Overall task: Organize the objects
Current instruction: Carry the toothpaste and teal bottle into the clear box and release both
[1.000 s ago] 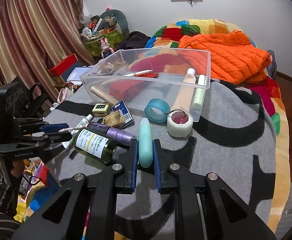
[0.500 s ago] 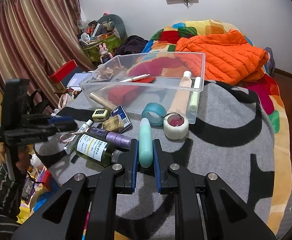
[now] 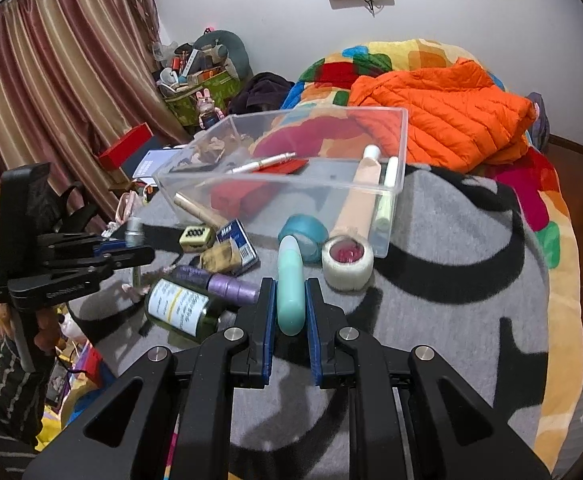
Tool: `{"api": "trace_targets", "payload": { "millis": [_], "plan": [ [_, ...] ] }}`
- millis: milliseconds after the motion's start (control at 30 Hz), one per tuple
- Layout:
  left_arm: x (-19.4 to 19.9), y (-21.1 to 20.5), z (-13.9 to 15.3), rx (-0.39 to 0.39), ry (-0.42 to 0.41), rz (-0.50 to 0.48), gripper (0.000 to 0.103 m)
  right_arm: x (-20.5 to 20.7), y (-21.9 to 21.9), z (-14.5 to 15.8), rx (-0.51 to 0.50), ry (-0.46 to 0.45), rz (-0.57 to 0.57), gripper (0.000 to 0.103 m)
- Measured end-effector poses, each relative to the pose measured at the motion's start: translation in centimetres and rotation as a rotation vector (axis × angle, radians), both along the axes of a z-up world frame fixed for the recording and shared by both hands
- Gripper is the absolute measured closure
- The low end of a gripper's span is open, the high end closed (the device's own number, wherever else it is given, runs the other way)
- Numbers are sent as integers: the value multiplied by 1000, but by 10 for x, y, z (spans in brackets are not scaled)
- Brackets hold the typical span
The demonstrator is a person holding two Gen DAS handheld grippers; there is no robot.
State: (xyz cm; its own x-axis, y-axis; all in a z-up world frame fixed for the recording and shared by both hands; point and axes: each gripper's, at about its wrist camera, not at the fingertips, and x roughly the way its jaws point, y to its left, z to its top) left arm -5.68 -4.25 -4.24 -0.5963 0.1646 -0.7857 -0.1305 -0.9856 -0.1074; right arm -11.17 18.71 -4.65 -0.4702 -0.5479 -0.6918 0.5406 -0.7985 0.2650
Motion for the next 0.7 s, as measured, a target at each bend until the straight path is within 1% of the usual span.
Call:
{"api": "trace_targets", "payload": {
  "millis": [267, 433, 600, 700],
  "plan": [
    [-12, -9, 42, 37, 102, 22, 87, -15, -11, 28, -27, 69, 1, 90],
    [-29, -8, 60, 52, 145, 33, 87, -32, -25, 43, -34, 106, -7, 90],
    [-50, -12, 74, 64, 176, 64, 87, -53, -42, 45, -20, 104, -13, 90],
    [-62, -11, 78, 38, 193, 92, 87, -70, -53, 38, -10, 75, -8, 90]
  ]
}}
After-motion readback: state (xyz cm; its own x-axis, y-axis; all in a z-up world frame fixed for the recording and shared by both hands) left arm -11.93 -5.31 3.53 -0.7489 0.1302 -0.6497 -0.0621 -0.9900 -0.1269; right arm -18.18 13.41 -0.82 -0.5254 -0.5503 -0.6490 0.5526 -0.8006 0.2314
